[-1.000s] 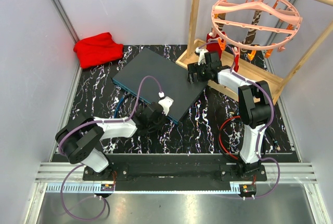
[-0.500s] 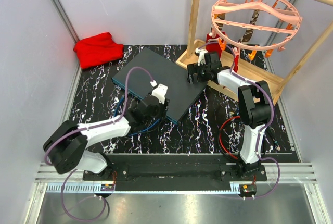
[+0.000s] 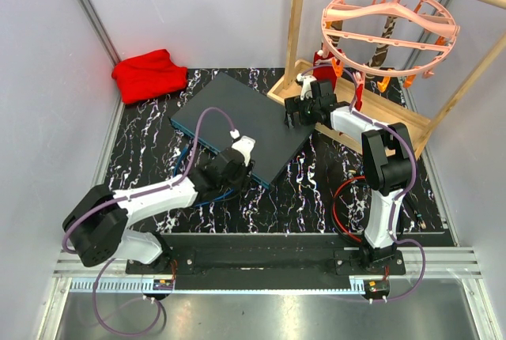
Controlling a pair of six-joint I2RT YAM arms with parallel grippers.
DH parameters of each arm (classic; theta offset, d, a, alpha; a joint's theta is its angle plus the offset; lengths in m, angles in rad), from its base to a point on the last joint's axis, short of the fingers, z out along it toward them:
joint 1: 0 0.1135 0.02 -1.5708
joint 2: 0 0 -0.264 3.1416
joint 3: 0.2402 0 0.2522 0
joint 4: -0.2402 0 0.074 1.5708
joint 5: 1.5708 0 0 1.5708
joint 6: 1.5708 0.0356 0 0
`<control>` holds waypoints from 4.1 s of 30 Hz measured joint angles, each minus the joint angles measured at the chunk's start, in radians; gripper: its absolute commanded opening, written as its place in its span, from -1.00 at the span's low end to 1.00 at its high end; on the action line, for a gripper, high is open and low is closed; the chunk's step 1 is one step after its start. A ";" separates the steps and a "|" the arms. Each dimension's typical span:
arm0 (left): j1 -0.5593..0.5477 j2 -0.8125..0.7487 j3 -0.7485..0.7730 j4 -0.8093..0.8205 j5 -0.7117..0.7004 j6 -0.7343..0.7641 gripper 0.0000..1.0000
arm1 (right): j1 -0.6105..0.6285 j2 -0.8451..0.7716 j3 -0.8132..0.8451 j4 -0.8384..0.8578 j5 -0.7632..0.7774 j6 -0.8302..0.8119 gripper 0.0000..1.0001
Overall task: Insert the plug into the switch port
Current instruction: Insert the connector into the switch port, then pick up the connector from the center of the board.
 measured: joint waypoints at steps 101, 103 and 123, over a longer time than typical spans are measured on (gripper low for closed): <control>0.138 -0.645 -0.012 -0.248 0.117 0.124 0.90 | -0.190 -0.753 -0.613 -0.524 0.259 0.603 0.67; 0.138 -0.652 -0.014 -0.248 0.109 0.134 0.90 | -0.209 -0.706 -0.606 -0.521 0.274 0.603 0.51; 0.150 -0.668 -0.025 -0.252 0.090 0.148 0.90 | -0.149 -0.620 -0.477 -0.554 0.186 0.515 -1.00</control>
